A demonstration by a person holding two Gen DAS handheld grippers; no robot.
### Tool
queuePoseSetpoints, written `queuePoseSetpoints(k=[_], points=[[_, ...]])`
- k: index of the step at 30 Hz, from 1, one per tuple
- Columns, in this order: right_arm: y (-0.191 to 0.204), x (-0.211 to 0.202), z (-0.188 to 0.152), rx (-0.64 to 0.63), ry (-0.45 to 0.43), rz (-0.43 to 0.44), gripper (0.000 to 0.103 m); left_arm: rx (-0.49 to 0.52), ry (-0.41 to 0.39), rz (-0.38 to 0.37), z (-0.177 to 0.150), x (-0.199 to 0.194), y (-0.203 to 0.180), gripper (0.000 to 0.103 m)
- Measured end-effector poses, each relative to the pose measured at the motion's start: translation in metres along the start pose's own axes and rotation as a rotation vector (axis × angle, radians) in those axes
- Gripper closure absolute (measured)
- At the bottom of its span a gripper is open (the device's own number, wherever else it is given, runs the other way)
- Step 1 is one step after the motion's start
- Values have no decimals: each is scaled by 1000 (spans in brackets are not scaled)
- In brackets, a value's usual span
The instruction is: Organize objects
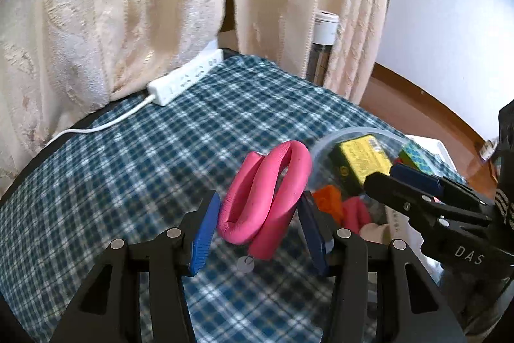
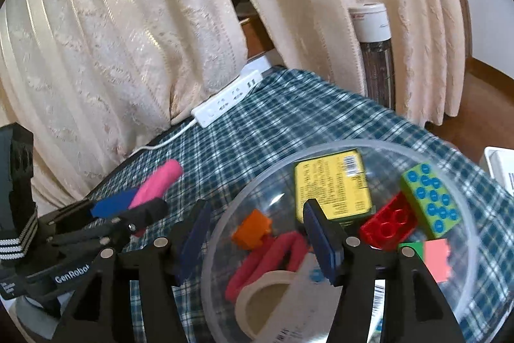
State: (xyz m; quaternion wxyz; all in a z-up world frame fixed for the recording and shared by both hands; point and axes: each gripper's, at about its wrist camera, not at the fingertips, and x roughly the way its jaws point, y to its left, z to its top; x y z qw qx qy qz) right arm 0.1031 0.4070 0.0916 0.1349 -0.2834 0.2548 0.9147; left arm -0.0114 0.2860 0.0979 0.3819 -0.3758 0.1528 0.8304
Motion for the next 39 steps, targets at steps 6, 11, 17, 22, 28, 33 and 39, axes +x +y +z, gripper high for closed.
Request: queuePoseSetpoints(k=[6,11,17,22,28,33,39], points=[[-16,-19,0,20,-41,-38,40,13,16,-58,2,11,-25,51],[-30,-31,-2,56,-56,-57,40,1,40,-108,3,23,-41,51],[-40,-38,-2,75,-69,-73,40,14,54,-150,6,32,-58,49],[-43,-42,-4,86,-79,-80,40,1,65,-186,6,38,-59,30],[-46,-52,-6,96,-91,-94,39,-25,32,-166,2,24,-52,30],[-44,-63,-10,87,-103,-115,34,-19,-20,-97,-2,5,-47,30],[-43,-78,-22,71,-112,-169,14,-11,-81,-49,-12,-20,-45,21]])
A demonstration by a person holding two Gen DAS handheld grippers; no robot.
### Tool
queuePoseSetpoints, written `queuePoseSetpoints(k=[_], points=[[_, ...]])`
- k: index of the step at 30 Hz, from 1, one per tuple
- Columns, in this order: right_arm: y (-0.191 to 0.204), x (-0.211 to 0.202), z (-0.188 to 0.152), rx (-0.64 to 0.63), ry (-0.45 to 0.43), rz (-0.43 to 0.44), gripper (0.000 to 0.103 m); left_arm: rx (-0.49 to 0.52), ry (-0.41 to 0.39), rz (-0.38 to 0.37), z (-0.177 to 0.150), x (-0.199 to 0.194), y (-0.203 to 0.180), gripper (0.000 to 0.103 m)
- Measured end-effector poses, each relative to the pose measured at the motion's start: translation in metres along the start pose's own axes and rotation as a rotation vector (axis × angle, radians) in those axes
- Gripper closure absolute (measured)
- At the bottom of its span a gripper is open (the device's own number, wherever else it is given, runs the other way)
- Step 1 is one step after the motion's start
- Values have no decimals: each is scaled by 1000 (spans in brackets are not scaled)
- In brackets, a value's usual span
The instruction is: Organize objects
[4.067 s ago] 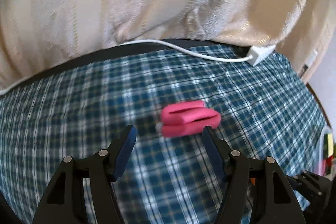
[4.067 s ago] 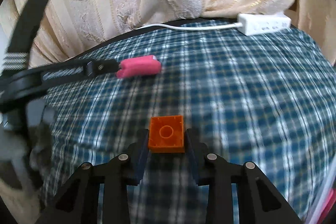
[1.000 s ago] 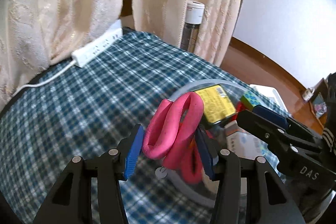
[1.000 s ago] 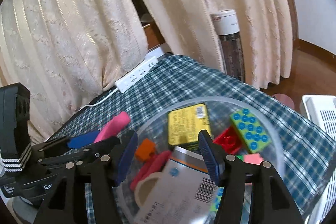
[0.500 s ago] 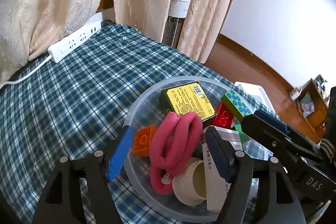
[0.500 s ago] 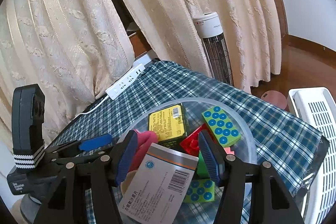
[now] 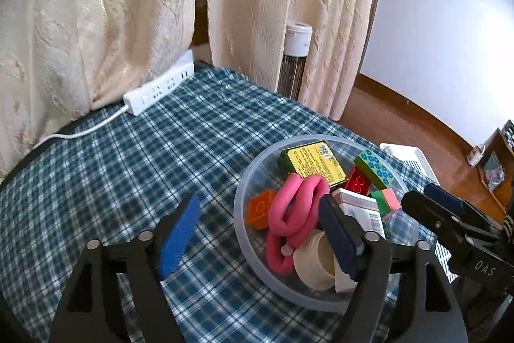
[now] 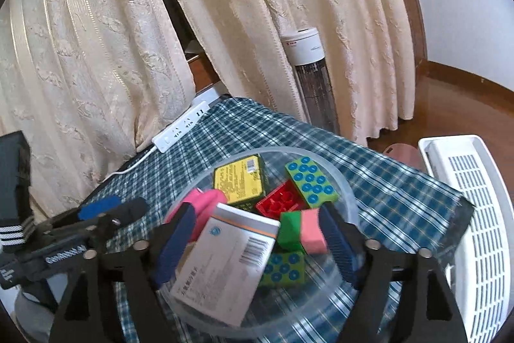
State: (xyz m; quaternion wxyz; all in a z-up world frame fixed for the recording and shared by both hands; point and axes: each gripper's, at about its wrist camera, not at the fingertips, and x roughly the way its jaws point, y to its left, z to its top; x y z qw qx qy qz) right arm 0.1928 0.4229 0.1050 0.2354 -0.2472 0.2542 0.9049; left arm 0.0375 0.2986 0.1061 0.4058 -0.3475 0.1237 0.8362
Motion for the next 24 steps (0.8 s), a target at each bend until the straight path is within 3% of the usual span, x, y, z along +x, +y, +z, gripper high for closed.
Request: queuePoseSetpoints(k=[4,8,19,24], points=[[1,-13,-7,-11,-22,-30,0,23,-37,2,-5,-18,-2,16],[5,-27,-12,-18,-51,-70,0,14,-63,9,-9,-30,1,8],[20,-49,-31,-84,-52,-145,0,-12,-61,38,-28,-49,10,8],[30,-54,-38,-127,-45,-158,0,22,-86,105,-30,-61,4,7]])
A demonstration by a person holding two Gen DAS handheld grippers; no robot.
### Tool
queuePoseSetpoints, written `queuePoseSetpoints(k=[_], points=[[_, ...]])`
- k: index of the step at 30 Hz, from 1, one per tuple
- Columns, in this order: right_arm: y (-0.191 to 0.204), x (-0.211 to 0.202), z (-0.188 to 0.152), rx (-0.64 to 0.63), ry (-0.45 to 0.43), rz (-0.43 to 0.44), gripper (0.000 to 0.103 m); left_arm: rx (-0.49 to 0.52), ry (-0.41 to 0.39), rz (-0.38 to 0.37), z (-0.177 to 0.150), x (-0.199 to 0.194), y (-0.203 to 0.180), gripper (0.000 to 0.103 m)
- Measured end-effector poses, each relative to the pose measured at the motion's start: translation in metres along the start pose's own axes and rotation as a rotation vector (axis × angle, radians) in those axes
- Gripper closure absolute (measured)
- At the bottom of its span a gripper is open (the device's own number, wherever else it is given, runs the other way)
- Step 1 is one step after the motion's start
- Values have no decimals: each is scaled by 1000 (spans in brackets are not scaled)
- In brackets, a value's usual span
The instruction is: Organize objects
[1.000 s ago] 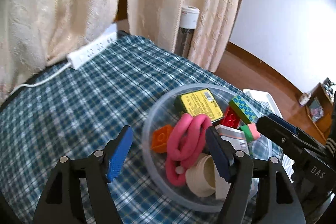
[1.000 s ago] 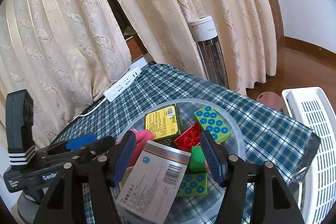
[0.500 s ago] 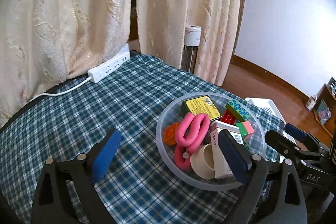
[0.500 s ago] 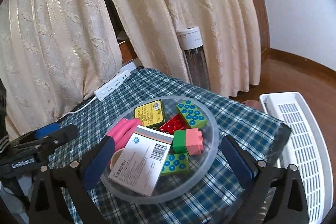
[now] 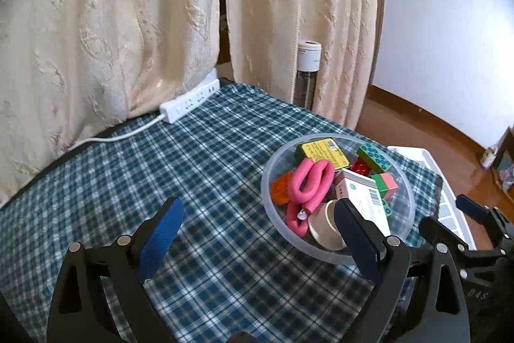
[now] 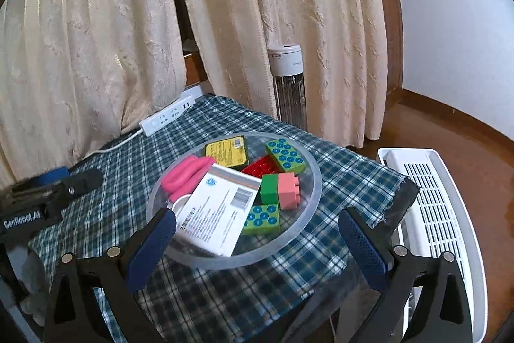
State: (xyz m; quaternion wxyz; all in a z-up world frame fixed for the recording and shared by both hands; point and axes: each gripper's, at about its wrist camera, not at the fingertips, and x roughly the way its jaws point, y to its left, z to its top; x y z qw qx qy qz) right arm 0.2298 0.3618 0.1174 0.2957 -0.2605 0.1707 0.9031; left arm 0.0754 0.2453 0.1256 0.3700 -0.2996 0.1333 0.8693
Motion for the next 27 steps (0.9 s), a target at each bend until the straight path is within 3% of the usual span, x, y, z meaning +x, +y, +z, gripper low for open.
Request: queuePoseSetpoints(k=[9,27], points=[[6,0,-6,-50,22,-9,0,53,-4,91,-5,-5,-10,7],[7,12,-15,-71,55,-11,0,44,36,91,-9,2,-8,7]])
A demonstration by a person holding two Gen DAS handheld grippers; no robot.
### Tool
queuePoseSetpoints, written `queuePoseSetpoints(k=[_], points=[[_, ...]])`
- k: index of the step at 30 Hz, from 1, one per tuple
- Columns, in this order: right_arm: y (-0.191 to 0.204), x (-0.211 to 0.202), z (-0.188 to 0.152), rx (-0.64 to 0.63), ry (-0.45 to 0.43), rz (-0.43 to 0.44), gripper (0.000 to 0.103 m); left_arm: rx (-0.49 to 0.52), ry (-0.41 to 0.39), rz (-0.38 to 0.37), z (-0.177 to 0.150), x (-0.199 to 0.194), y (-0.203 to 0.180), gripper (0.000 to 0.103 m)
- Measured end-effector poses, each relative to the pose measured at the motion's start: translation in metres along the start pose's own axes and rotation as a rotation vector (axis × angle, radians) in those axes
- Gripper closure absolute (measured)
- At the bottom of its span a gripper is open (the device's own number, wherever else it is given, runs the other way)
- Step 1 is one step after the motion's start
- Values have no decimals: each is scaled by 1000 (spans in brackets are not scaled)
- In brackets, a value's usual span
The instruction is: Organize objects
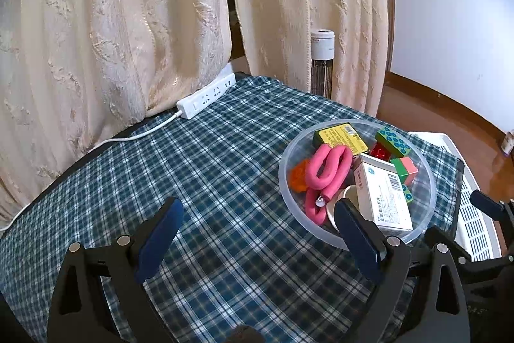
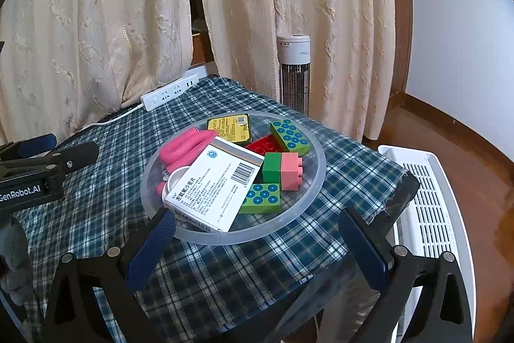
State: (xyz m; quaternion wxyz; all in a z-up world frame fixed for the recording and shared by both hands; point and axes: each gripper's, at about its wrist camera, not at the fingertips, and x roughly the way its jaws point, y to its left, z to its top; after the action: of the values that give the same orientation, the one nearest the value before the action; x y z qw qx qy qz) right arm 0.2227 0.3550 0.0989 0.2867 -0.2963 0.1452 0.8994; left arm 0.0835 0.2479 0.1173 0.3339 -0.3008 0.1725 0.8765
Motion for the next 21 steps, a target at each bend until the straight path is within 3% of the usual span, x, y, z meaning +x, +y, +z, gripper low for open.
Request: queuePoseSetpoints(k=[21], points=[[-2,15,-3,-21,40,-13,0,35,50,-45,-8,15,-10,7]])
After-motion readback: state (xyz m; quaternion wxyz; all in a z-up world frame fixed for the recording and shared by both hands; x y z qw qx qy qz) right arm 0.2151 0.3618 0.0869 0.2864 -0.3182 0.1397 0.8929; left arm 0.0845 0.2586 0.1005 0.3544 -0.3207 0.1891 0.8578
